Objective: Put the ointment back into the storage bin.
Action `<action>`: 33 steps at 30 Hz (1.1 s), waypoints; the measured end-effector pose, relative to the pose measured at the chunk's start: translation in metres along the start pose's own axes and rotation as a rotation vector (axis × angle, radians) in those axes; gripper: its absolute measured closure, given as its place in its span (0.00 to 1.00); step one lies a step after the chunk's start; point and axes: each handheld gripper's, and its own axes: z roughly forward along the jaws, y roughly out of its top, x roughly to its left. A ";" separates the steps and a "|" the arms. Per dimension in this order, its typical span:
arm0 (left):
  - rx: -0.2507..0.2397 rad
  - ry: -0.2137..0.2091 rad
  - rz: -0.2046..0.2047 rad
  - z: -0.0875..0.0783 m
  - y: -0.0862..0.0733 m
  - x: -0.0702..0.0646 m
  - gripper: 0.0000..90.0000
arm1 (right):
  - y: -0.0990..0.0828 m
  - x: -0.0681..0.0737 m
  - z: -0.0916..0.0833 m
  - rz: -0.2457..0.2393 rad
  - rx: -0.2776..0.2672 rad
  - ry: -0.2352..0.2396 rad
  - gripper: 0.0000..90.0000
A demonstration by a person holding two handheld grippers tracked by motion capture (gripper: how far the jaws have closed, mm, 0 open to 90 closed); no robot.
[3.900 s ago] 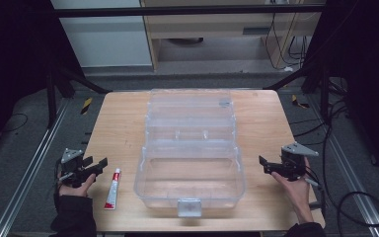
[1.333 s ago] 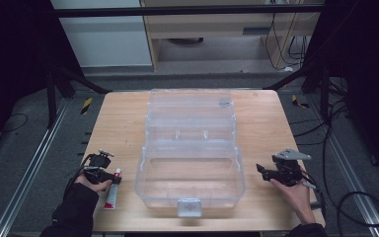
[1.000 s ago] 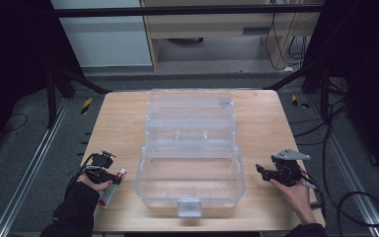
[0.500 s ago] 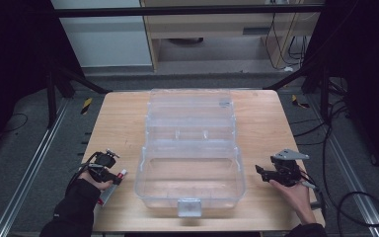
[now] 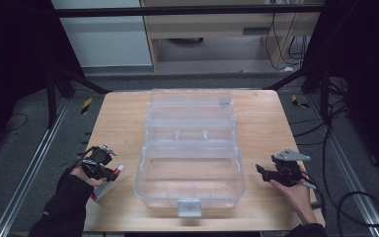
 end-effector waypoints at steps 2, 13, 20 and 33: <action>-0.017 0.013 0.025 -0.012 0.002 -0.002 0.79 | -0.001 0.000 0.000 0.002 -0.005 -0.004 0.31; -0.098 0.036 0.118 -0.064 0.014 -0.010 0.79 | -0.003 -0.002 -0.001 0.011 -0.028 -0.016 0.31; -0.126 0.014 0.217 -0.086 0.036 -0.023 0.79 | -0.004 -0.001 0.000 0.000 -0.021 -0.015 0.30; -0.103 -0.022 0.405 -0.107 0.076 -0.055 0.79 | -0.004 -0.002 -0.001 0.000 -0.034 -0.011 0.29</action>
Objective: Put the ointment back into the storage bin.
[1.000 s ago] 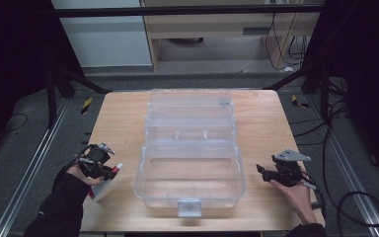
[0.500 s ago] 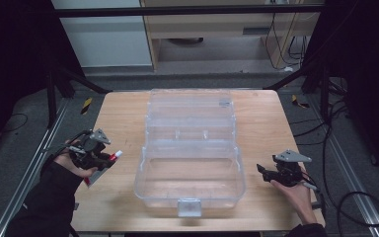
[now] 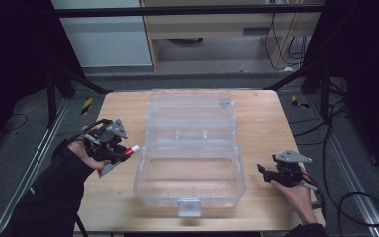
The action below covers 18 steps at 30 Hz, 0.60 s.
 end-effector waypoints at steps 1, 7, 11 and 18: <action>0.003 -0.001 0.013 0.000 0.005 -0.002 0.79 | 0.000 0.000 0.000 -0.003 0.000 0.001 0.29; 0.006 -0.028 0.109 0.005 0.030 -0.013 0.79 | 0.000 0.000 0.000 -0.003 -0.004 0.000 0.29; -0.003 -0.057 0.162 0.007 0.043 -0.023 0.78 | 0.000 0.000 0.000 0.000 -0.005 0.006 0.29; 0.018 -0.088 0.228 0.020 0.064 -0.035 0.78 | -0.001 0.000 0.001 -0.009 -0.001 0.005 0.29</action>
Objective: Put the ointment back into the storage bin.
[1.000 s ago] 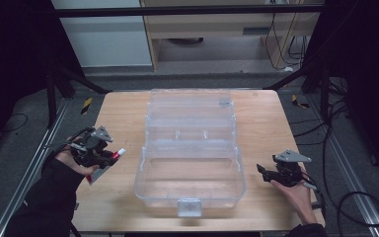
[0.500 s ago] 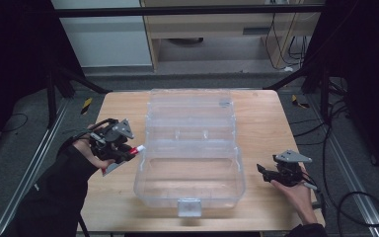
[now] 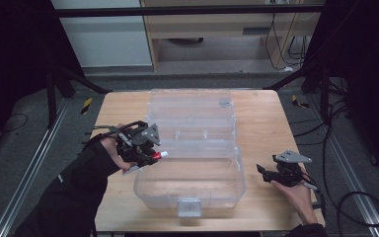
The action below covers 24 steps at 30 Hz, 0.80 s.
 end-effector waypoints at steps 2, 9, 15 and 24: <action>0.001 -0.009 0.009 0.003 0.004 -0.002 0.78 | 0.000 0.000 -0.001 0.010 0.001 0.002 0.29; 0.001 -0.057 0.072 0.022 0.022 -0.005 0.78 | -0.001 -0.002 -0.002 0.010 -0.005 -0.001 0.29; 0.028 -0.101 0.123 0.036 0.031 -0.008 0.78 | -0.001 -0.002 -0.004 0.010 -0.007 -0.001 0.28; 0.047 -0.151 0.147 0.056 0.033 -0.010 0.78 | -0.001 -0.002 -0.004 0.008 -0.006 0.000 0.28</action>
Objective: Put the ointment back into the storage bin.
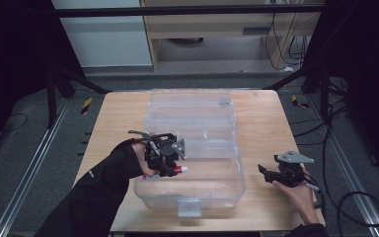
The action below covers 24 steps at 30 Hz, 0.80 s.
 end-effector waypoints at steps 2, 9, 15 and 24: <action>0.003 -0.006 0.007 0.005 -0.001 0.001 0.78 | 0.000 0.000 0.000 -0.001 0.000 0.000 0.28; 0.012 -0.042 0.024 0.018 -0.009 0.001 0.78 | 0.000 0.001 0.002 -0.009 0.005 0.004 0.29; 0.021 -0.062 0.026 0.029 -0.014 0.003 0.78 | -0.001 0.002 0.002 -0.012 0.016 0.008 0.29; 0.040 -0.075 0.027 0.045 -0.021 0.004 0.78 | -0.001 0.002 0.003 -0.018 0.017 0.008 0.29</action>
